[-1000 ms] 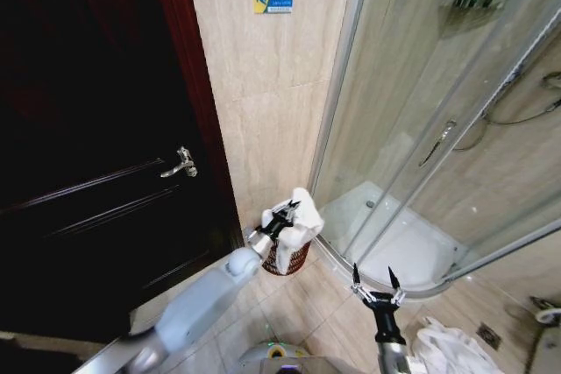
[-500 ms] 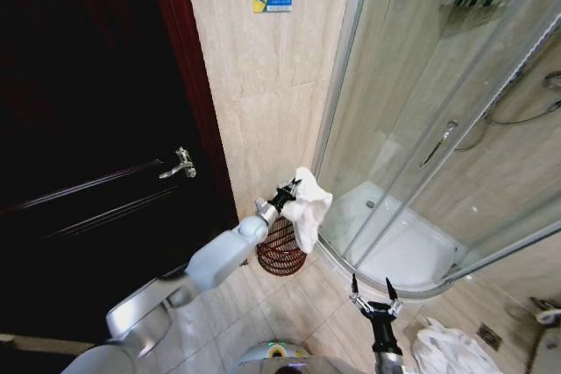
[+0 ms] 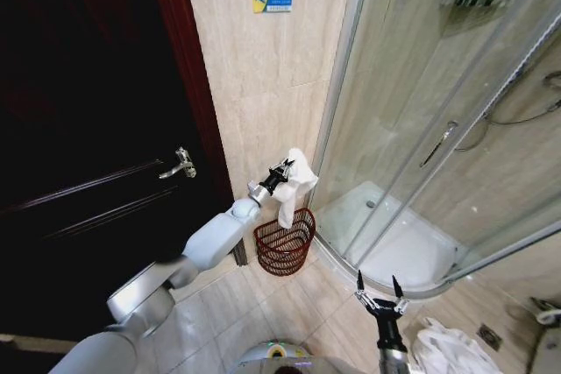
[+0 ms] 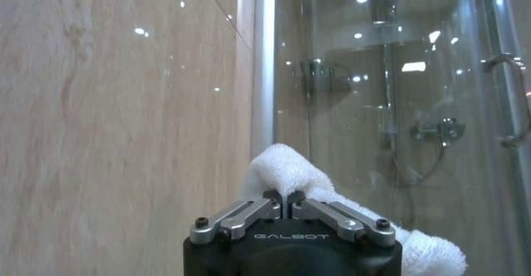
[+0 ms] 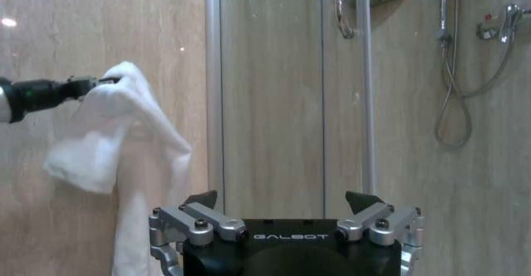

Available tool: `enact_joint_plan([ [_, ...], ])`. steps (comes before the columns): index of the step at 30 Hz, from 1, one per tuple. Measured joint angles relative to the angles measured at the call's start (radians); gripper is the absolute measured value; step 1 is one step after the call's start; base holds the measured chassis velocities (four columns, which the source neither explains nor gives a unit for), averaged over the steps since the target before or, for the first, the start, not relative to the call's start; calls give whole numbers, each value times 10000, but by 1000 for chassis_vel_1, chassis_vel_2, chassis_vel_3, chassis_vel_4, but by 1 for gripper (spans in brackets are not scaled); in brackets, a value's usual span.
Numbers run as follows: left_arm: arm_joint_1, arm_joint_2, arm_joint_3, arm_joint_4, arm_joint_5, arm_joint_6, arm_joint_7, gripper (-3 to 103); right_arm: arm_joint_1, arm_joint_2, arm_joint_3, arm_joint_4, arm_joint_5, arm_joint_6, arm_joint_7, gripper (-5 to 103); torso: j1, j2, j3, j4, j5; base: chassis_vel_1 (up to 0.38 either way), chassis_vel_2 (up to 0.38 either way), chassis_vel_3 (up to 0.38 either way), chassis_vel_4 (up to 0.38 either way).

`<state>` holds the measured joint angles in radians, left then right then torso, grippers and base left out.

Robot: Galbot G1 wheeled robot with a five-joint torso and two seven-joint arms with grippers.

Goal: Discard the used towel into the hamper.

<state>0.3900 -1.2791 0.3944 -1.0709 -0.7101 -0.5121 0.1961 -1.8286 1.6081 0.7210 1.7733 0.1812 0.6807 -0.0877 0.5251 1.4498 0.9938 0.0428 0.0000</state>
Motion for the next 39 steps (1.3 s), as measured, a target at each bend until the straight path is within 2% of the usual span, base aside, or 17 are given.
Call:
enact_joint_plan([
  [6,996,205,-23,-540,190,38,-86,2,-28,0,24,-11,16,17,30,100,0,0,0,0,0,0,0,0,0],
  [13,1717,38,-60,-520,341,-1,-345,2,-78,0,38,9,18,34,171,100,0,1,0,0,-1,0,0,0,0],
  [21,1583,-442,505,969,-75,-165,-698,2,9,0,8,-155,34,133,194,100,0,2,0,0,1,0,0,0,0],
  [23,1210,-699,1004,1754,-217,-177,-772,2,74,0,1,-303,81,224,198,100,0,2,0,-1,2,0,0,0,0],
  [24,1210,-699,1004,1754,-217,-177,-772,2,74,0,1,-303,81,224,198,100,0,2,0,-1,2,0,0,0,0],
  [26,738,-987,1693,2679,-461,-196,-796,2,166,0,5,-399,148,264,212,100,0,2,0,-1,1,0,0,0,0],
  [31,434,-1113,2356,3110,-895,-49,-897,2,290,0,19,-508,232,303,224,100,2,2,0,-1,1,0,0,0,0],
  [33,175,-1086,3264,3313,-1148,192,-1069,2,404,0,0,-603,319,304,225,100,1,2,0,-1,0,0,0,0,0],
  [37,-229,-1192,4222,3798,-971,606,-1473,2,586,0,-93,-721,343,303,214,100,1,1,1,1,1,0,0,0,0],
  [39,-304,-1240,4343,3900,-949,670,-1539,2,605,0,-115,-726,343,302,208,100,2,1,1,0,2,0,0,0,0],
])
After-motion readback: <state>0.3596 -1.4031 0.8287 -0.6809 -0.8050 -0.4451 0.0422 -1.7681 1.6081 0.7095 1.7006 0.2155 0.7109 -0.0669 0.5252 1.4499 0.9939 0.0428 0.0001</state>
